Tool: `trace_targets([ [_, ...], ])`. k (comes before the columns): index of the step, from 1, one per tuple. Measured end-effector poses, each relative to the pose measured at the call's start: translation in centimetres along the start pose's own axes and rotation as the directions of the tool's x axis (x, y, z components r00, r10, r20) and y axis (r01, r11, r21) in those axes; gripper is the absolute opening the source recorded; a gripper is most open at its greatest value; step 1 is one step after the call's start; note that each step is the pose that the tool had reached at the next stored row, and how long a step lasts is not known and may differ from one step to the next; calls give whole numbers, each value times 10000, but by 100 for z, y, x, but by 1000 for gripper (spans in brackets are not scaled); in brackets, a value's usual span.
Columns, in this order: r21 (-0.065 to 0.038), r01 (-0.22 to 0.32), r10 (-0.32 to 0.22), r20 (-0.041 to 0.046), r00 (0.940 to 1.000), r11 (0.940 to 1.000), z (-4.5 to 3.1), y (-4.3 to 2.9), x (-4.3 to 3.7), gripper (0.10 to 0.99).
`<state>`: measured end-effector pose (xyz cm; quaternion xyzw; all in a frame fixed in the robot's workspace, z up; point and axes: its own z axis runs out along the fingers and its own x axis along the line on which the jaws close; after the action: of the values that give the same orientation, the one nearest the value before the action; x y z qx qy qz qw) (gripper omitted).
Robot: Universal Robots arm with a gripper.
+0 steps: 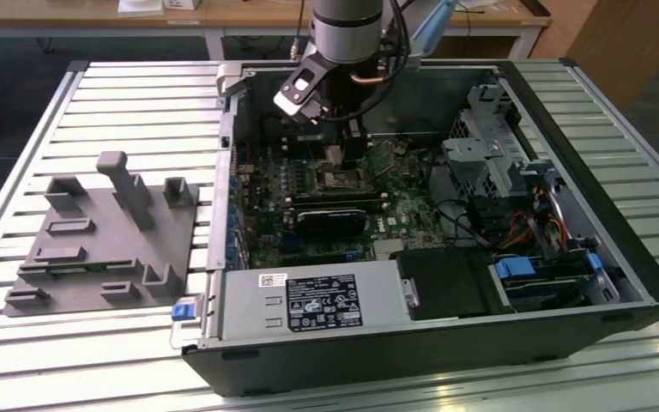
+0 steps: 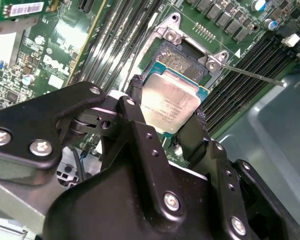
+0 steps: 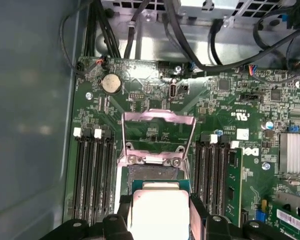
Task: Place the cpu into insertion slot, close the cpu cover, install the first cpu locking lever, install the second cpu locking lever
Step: 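Place the cpu into insertion slot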
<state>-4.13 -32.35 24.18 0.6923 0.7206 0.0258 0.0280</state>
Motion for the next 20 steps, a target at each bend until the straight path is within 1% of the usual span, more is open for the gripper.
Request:
trace_targets([
  [4, 1, 0, 0, 2, 10000, 10000, 24, -23, 20, 541],
  [10, 1, 0, 0, 1, 10000, 10000, 79, -31, 55, 541],
  [17, 1, 1, -1, 6, 10000, 10000, 191, -39, 65, 541],
  [20, -3, -3, 3, 5, 10000, 10000, 238, -44, 53, 541],
])
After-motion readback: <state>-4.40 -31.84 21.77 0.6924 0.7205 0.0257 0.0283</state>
